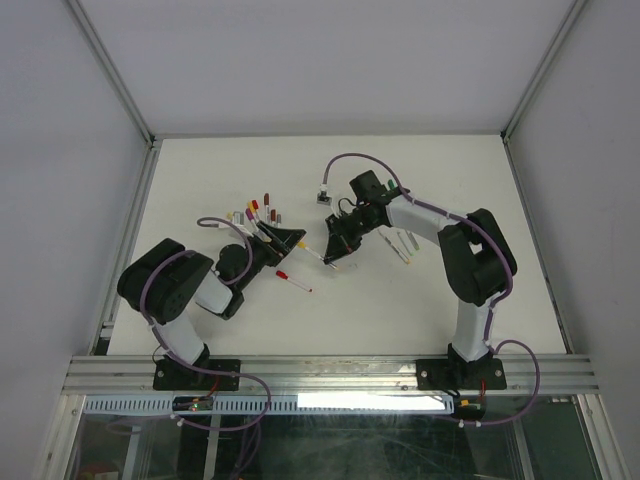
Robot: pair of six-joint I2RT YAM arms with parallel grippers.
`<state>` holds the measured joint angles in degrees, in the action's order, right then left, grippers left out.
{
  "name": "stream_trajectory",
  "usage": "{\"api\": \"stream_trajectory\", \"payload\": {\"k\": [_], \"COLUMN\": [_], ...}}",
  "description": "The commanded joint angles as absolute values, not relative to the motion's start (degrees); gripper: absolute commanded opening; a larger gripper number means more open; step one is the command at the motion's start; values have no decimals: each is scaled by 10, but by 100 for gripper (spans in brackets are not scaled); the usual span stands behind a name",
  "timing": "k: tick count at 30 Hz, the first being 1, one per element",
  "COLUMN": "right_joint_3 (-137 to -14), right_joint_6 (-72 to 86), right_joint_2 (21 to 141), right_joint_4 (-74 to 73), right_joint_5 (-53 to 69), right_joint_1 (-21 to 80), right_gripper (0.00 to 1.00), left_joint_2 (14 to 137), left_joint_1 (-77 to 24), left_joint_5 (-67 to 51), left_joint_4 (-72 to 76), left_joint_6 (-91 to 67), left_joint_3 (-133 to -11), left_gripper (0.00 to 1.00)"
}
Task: Open the pen caps
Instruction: Pick up the pen from the center of the board, then open the pen cap from the pen.
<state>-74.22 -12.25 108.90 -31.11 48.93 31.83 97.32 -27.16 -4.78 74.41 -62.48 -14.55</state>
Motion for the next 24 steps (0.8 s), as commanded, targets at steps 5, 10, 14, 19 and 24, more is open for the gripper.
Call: {"api": "stream_trajectory", "payload": {"k": [5,10,14,19,24], "right_joint_3": [-745,-745,-745,-745,-742], "right_joint_6": [-105,-98,-96,-96,-105], "right_joint_2": [1067,1070,1070,1069,1060], "right_joint_4": [-287,-283,-279,-279,-280], "right_joint_5": [521,506,499,498,507], "right_joint_1": [316,316,316,316,316], "right_gripper": [0,0,0,0,0], "left_joint_2": [1038,1040,1040,1042,1039], "left_joint_1": [-298,-312,-316,-320,-321], "left_joint_5": [4,18,21,20,10], "left_joint_4": [886,873,868,864,872], "left_joint_6": [-683,-693,-701,-704,-696], "left_joint_3": [-184,-182,-182,-183,-183], "left_gripper": [70,57,42,15,0]}}
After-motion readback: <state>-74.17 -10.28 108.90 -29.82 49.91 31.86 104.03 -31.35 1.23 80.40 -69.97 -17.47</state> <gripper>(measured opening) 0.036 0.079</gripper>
